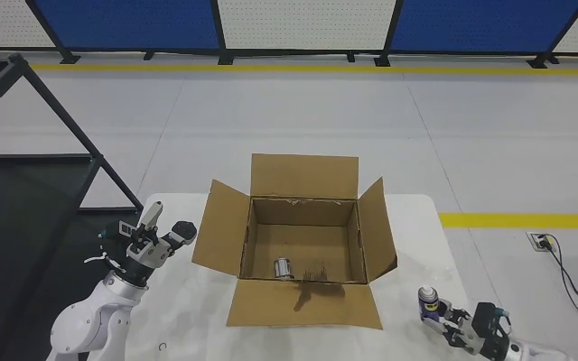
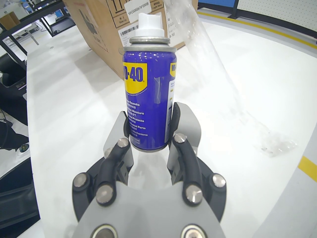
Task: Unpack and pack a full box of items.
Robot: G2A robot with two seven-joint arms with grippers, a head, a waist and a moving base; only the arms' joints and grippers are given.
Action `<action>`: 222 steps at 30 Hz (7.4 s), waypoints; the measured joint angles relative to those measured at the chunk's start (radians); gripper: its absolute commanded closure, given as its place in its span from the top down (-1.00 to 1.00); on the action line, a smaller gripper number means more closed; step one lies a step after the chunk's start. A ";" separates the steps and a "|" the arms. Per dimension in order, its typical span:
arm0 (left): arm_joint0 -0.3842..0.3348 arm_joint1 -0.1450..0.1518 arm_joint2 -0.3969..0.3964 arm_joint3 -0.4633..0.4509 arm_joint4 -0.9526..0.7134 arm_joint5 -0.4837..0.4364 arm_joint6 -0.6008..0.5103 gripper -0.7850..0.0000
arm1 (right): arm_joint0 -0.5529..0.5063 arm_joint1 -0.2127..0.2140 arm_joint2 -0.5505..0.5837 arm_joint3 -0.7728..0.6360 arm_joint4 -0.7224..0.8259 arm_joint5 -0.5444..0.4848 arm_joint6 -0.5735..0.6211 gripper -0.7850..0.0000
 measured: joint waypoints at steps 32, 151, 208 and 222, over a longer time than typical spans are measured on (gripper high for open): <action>0.000 0.000 0.000 0.000 0.000 0.000 0.000 1.00 | -0.005 0.002 0.010 0.024 -0.031 0.023 0.085 -1.00; 0.007 0.002 -0.001 -0.016 0.028 0.013 0.018 1.00 | -0.172 0.049 0.293 -0.333 0.073 0.043 -0.028 1.00; 0.145 0.054 -0.094 -0.113 0.124 0.023 -0.078 1.00 | 0.768 -0.045 -0.343 -1.007 0.779 0.648 1.606 1.00; 0.174 0.057 -0.097 -0.133 0.085 0.014 -0.045 1.00 | 1.098 -0.283 -0.843 -0.597 0.824 0.907 1.613 1.00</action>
